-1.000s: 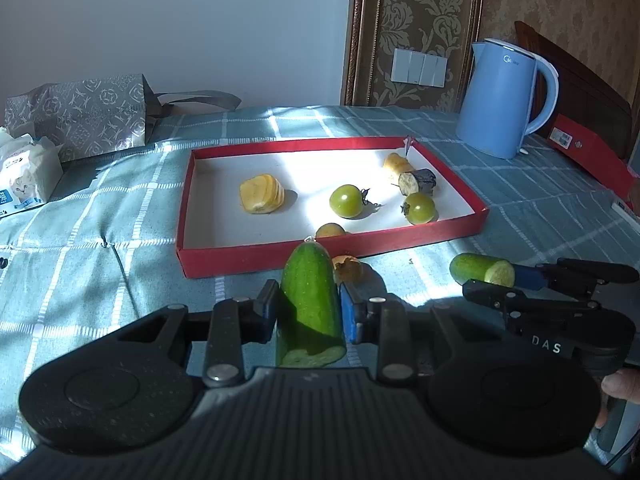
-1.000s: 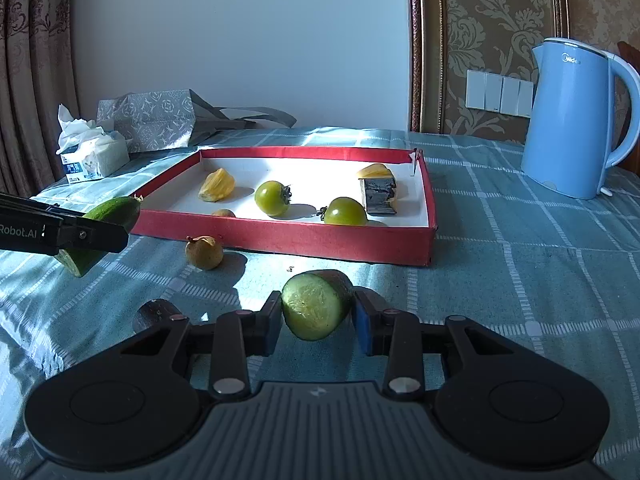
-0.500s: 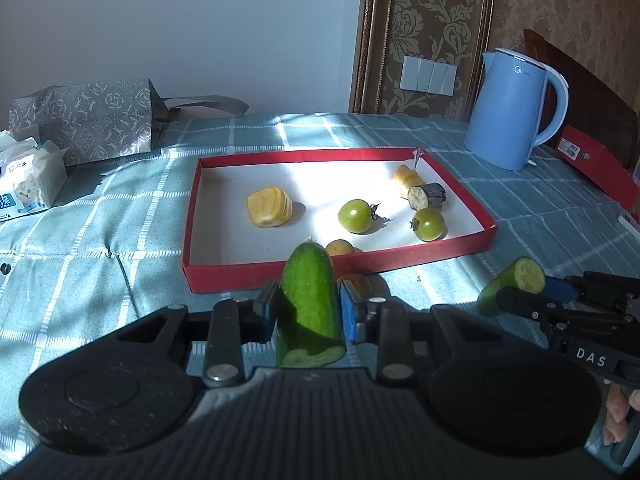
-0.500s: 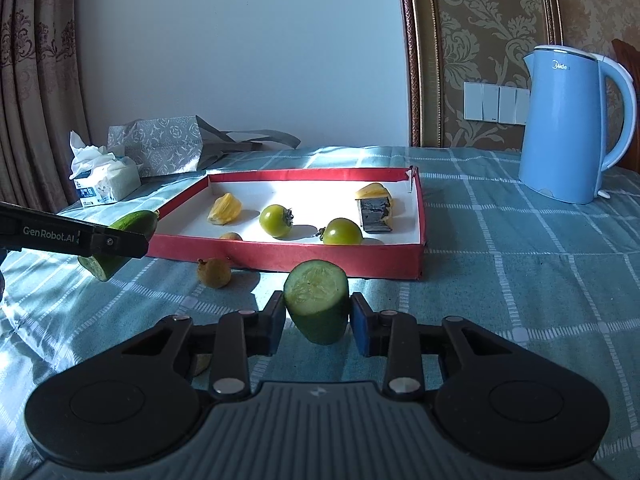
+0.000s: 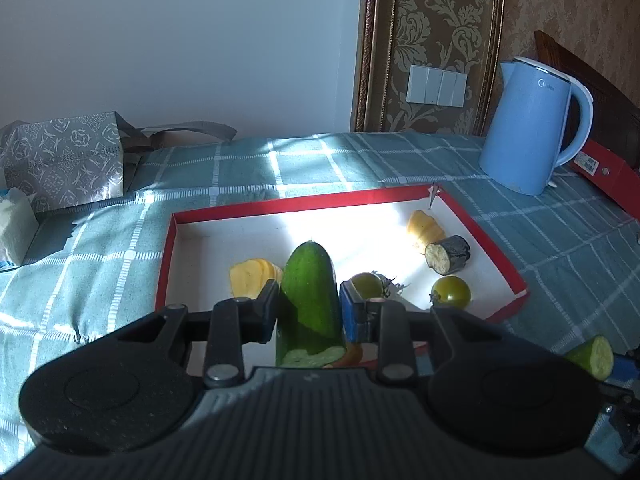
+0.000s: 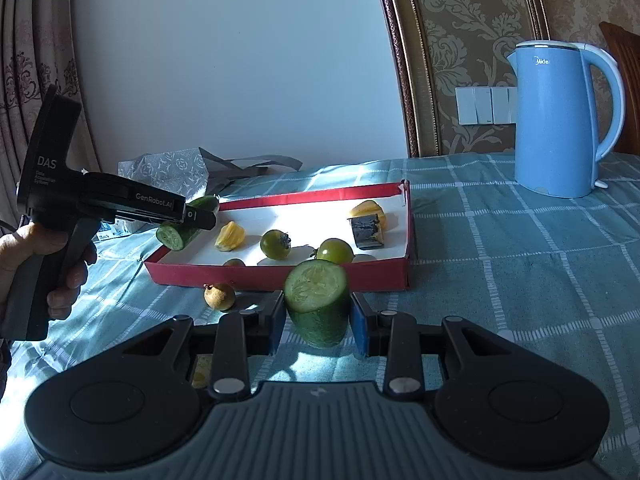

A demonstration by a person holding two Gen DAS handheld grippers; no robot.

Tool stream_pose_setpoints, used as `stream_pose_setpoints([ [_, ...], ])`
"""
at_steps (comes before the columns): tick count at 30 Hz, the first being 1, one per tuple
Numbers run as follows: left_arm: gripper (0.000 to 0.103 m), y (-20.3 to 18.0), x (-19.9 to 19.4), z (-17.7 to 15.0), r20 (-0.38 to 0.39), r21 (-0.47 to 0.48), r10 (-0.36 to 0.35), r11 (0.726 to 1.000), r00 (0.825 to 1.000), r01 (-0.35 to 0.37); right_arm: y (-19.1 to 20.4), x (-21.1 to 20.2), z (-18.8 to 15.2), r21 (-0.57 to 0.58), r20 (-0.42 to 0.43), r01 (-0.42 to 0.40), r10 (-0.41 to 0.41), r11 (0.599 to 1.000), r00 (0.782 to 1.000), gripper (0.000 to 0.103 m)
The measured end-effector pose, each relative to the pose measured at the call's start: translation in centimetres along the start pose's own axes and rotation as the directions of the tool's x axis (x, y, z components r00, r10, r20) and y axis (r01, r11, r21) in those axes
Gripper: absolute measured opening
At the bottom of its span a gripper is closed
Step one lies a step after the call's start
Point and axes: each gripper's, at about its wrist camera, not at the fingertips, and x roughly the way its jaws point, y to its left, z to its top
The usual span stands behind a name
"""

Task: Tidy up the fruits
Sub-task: 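Place the cucumber in the tray and open the left gripper while the right gripper carries its cucumber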

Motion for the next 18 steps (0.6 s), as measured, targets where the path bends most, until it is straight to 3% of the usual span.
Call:
stream_pose_setpoints([
  [10,0.029,-0.8,7.9,3.2,-0.066,0.023,0.021,1.000,0.998,-0.019,-1.3,-0.1,-0.1,0.026,-0.003,-0.007,0.007,1.000,1.000,0.033],
  [18,0.029,-1.1,11.1,3.6,-0.102,0.022,0.058,0.998,0.993,-0.056,-1.7,-0.3,0.1,0.031,-0.002,0.007,-0.007,1.000,1.000,0.033],
])
